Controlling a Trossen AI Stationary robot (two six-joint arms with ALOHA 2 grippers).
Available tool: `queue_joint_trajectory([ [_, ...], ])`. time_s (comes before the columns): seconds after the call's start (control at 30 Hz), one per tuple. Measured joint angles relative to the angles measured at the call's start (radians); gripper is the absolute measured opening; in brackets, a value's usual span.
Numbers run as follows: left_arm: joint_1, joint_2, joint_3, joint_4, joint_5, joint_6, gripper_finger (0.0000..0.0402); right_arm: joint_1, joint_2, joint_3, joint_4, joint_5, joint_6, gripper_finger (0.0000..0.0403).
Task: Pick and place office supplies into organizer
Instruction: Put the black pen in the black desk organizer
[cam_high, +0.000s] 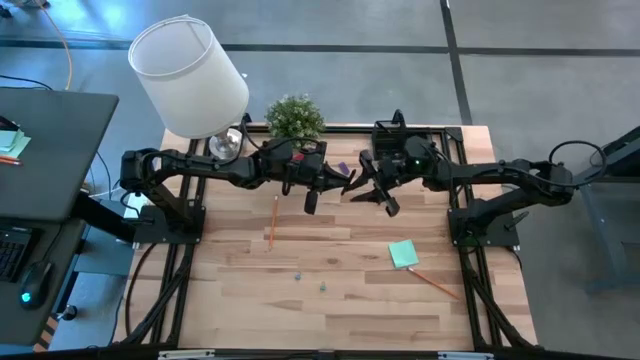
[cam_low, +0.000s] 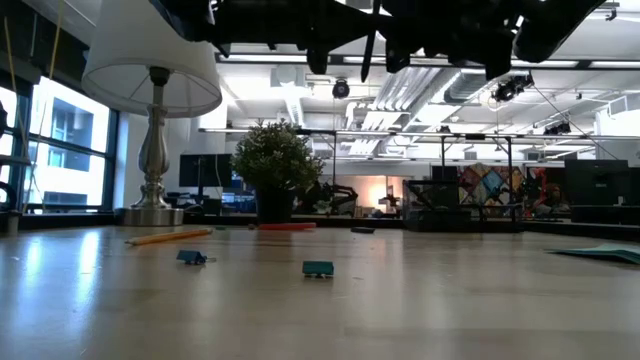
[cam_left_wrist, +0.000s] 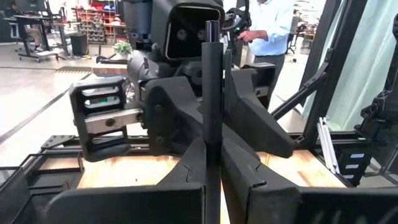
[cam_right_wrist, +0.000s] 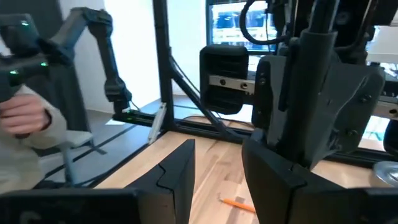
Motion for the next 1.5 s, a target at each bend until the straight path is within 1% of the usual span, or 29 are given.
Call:
queue_joint_trajectory([
  [0.07, 0.000, 0.000, 0.000, 0.000, -0.001, -0.002, 0.0005, 0.000, 0.000, 0.000, -0.002, 0.025, 0.008, 0.0129],
  [0.17, 0.001, 0.000, 0.000, -0.002, -0.001, -0.003, 0.0005, -0.010, 0.000, 0.000, -0.009, 0.026, 0.030, 0.0129],
  [0.27, 0.000, 0.000, 0.000, -0.005, 0.007, -0.003, 0.0005, -0.027, -0.003, 0.000, -0.054, -0.018, 0.049, 0.0129],
  [0.33, -0.001, -0.001, 0.000, -0.008, 0.011, -0.003, 0.0005, -0.039, -0.012, 0.000, -0.103, -0.042, 0.032, 0.0129],
  [0.47, 0.001, -0.001, 0.000, -0.009, 0.022, -0.003, 0.0005, -0.070, -0.032, -0.001, -0.209, 0.007, -0.018, 0.0129],
  [0.5, 0.001, -0.001, 0.001, -0.008, 0.022, -0.003, 0.0005, -0.074, -0.035, -0.001, -0.219, 0.005, -0.020, 0.0129],
  [0.6, -0.001, -0.001, 0.001, -0.010, 0.025, -0.003, 0.0005, -0.079, -0.057, -0.001, -0.248, -0.045, -0.025, 0.0129],
  [0.7, -0.001, -0.001, 0.001, -0.024, 0.004, 0.004, 0.0005, -0.079, -0.083, -0.001, -0.285, -0.135, -0.031, 0.0129],
  [0.73, 0.000, -0.001, 0.001, -0.031, -0.005, 0.004, 0.0005, -0.079, -0.095, -0.001, -0.298, -0.154, -0.032, 0.0129],
  [0.77, 0.000, -0.001, 0.001, -0.035, -0.011, 0.005, 0.0005, -0.079, -0.108, -0.001, -0.314, -0.152, -0.034, 0.0129],
  [0.8, 0.000, -0.001, 0.001, -0.038, -0.013, 0.005, 0.0005, -0.079, -0.122, -0.001, -0.333, -0.126, -0.034, 0.0129],
  [0.83, 0.001, -0.001, 0.001, -0.038, -0.013, 0.005, 0.0005, -0.080, -0.135, -0.001, -0.351, -0.073, -0.035, 0.0129],
  [0.93, 0.000, -0.001, 0.001, -0.039, -0.013, 0.006, 0.0005, -0.083, -0.164, -0.001, -0.384, 0.122, -0.054, 0.0129],
  [0.97, 0.000, -0.001, 0.001, -0.038, -0.013, 0.005, 0.0005, -0.082, -0.166, -0.001, -0.382, 0.163, -0.059, 0.0129],
  [1.03, -0.001, -0.001, 0.001, -0.030, -0.012, 0.001, 0.0005, -0.070, -0.158, -0.001, -0.363, 0.177, -0.060, 0.0129],
  [1.13, -0.001, -0.001, 0.001, -0.025, -0.013, -0.003, 0.0005, -0.038, -0.125, -0.001, -0.321, 0.146, -0.060, 0.0129],
  [1.23, 0.000, -0.001, 0.001, -0.027, -0.013, -0.003, 0.0005, -0.014, -0.100, -0.001, -0.263, 0.154, -0.068, 0.0129],
  [1.37, -0.001, -0.002, 0.001, -0.021, -0.014, -0.004, 0.0005, -0.006, -0.093, -0.001, -0.196, 0.158, -0.041, 0.0129],
  [1.5, 0.000, -0.003, 0.002, -0.020, -0.014, -0.004, 0.0005, -0.007, -0.093, -0.002, -0.191, 0.190, -0.017, 0.0129],
])
